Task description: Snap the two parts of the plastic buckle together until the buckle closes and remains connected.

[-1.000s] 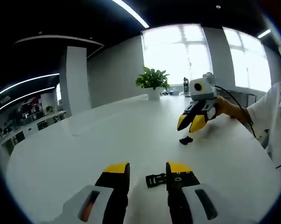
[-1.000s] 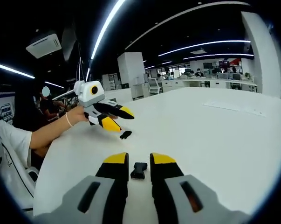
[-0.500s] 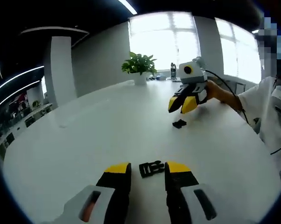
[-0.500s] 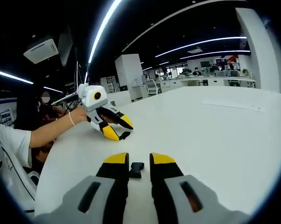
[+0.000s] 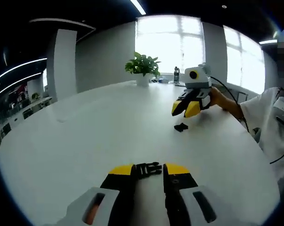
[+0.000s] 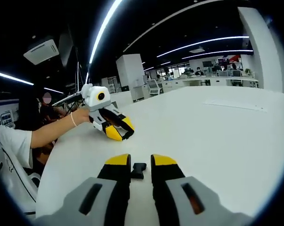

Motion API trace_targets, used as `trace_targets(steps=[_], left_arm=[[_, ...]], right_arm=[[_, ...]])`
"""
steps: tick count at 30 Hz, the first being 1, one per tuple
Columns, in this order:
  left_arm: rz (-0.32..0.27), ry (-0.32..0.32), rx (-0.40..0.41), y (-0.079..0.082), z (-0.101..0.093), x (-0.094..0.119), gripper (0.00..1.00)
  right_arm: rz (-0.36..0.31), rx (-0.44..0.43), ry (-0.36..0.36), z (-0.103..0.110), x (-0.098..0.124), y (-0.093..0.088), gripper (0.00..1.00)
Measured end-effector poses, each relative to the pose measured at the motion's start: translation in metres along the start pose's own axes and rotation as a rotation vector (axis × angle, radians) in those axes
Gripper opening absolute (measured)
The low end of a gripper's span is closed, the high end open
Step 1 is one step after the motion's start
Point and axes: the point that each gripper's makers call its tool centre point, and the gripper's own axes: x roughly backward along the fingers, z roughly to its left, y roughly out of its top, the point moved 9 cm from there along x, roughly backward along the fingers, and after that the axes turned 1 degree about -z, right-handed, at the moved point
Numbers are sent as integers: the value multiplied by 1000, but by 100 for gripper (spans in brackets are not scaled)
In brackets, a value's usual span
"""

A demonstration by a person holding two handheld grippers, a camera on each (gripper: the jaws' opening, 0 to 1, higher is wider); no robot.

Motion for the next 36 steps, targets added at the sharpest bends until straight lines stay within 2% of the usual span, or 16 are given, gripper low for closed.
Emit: trace_targets(steps=[9, 16, 20, 30, 36], left_arm=[[10, 53, 22, -3, -11, 4, 21], [-7, 152, 73, -7, -16, 12, 21], [-29, 185, 98, -6, -17, 15, 21], [-21, 251, 113, -3, -26, 15, 21], [-56, 291, 144, 2, -35, 13, 21]], right_arm=[[9, 14, 1, 4, 1, 3, 15], [-4, 42, 10, 13, 2, 11, 15], [-3, 59, 17, 19, 0, 12, 15], [10, 80, 23, 25, -1, 11, 15], [20, 90, 19, 27, 0, 9, 15]])
